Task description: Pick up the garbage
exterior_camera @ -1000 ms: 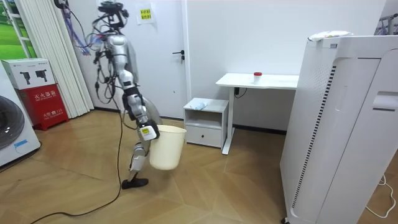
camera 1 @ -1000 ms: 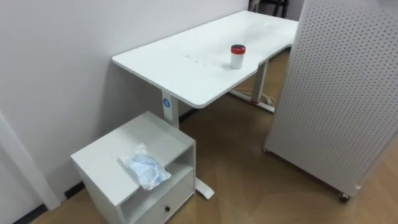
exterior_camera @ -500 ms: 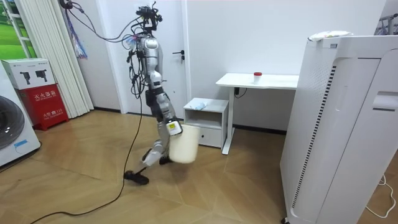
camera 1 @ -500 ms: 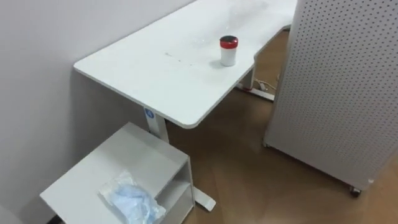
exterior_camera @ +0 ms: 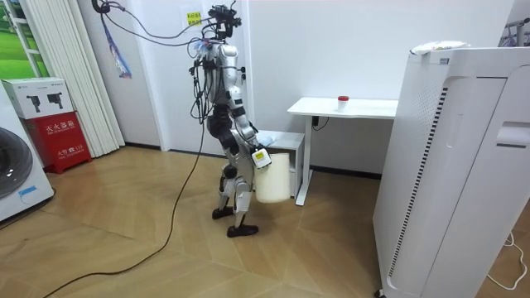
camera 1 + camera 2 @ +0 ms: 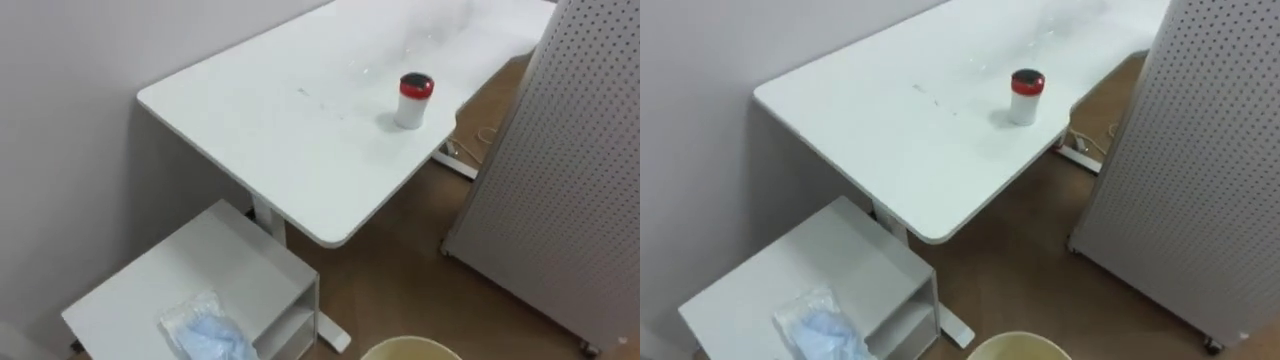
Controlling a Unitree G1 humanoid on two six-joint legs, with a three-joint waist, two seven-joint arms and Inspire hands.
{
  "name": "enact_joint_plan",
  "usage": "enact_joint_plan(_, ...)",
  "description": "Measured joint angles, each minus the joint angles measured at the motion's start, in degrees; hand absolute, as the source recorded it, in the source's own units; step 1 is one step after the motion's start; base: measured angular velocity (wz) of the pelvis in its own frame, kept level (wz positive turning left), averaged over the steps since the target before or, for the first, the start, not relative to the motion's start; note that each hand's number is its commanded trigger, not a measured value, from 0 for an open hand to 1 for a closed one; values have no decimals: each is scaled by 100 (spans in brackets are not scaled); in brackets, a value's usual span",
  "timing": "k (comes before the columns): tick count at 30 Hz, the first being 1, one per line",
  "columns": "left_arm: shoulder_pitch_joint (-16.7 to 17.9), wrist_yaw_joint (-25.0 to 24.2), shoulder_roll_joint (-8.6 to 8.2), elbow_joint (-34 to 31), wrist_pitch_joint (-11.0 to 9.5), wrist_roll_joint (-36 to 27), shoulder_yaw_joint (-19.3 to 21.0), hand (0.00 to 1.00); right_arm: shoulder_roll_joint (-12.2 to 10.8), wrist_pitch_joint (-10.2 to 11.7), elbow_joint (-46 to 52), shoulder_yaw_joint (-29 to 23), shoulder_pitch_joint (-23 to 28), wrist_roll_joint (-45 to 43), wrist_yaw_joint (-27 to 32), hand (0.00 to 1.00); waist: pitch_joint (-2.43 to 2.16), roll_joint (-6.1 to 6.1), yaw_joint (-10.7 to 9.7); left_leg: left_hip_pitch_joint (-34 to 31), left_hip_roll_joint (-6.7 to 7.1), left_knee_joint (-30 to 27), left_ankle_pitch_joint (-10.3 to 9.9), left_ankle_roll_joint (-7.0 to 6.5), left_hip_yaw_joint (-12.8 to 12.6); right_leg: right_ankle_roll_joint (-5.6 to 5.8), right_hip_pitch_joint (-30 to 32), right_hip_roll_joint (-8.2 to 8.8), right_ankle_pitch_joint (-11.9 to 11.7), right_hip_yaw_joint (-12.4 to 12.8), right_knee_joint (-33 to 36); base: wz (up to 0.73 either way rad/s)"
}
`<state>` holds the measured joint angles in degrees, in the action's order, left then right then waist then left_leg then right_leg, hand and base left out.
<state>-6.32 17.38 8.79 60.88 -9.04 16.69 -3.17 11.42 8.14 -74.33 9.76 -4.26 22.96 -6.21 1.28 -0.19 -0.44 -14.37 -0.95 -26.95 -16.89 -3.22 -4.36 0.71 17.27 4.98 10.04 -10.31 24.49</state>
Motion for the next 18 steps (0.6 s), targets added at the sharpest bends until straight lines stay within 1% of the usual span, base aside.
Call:
enact_joint_plan(2,-92,124,7,1,-43,5,-5,0,1,2,-128,94,-112,2,-29,100,17,2,3,-6,-25,91,9,37,-3,-15,21,-18,-9,-22,-56,0)
enact_joint_plan(3,-152,253,14,2,-99,-15,-53,0,7,-4,-133,206,-220,16,-31,100,63,-3,3,-23,-28,133,17,51,3,-20,58,-22,-12,-32,-68,0)
enact_joint_plan(5,-259,406,13,8,-173,-14,-194,0,3,0,-140,396,-344,26,-21,100,74,-2,6,-163,-29,123,20,55,2,-30,215,-14,-18,-43,-40,0)
enact_joint_plan(6,-333,503,14,21,-246,4,-273,0,-3,9,-135,511,-430,25,-14,100,86,-10,4,-277,-25,105,21,56,-1,-38,332,-11,-23,-54,-15,0)
enact_joint_plan(7,-411,594,14,64,-297,17,-325,0,-18,12,-135,614,-493,18,-6,100,112,-20,0,-354,-17,68,22,55,-2,-38,416,-4,-23,-75,32,0)
enact_joint_plan(11,-475,865,6,54,-395,49,-382,0,-117,58,-129,713,-603,-18,-15,100,142,-42,-72,-601,-9,-49,22,53,-6,-38,636,41,-23,-152,127,4)
enact_joint_plan(14,-495,1080,-39,54,-445,35,-399,0,-221,58,-128,719,-643,-11,-17,100,189,-67,-84,-727,-10,-94,22,52,-12,-62,746,60,-38,-222,149,0)
enact_joint_plan(15,-498,1154,-52,54,-471,29,-454,0,-239,58,-127,762,-663,13,-17,100,197,-68,-88,-806,-11,-139,22,52,-8,-74,807,90,-45,-257,174,0)
enact_joint_plan(17,-548,1281,-61,56,-483,-3,-585,0,-246,56,-125,857,-713,116,-22,100,201,-65,-96,-944,-11,-217,21,50,2,-81,930,93,-49,-274,239,6)
enact_joint_plan(18,-595,1376,-65,58,-486,-36,-669,0,-251,51,-129,956,-756,167,-27,100,211,-58,-111,-1031,-16,-262,21,50,27,-98,984,95,-59,-299,247,9)
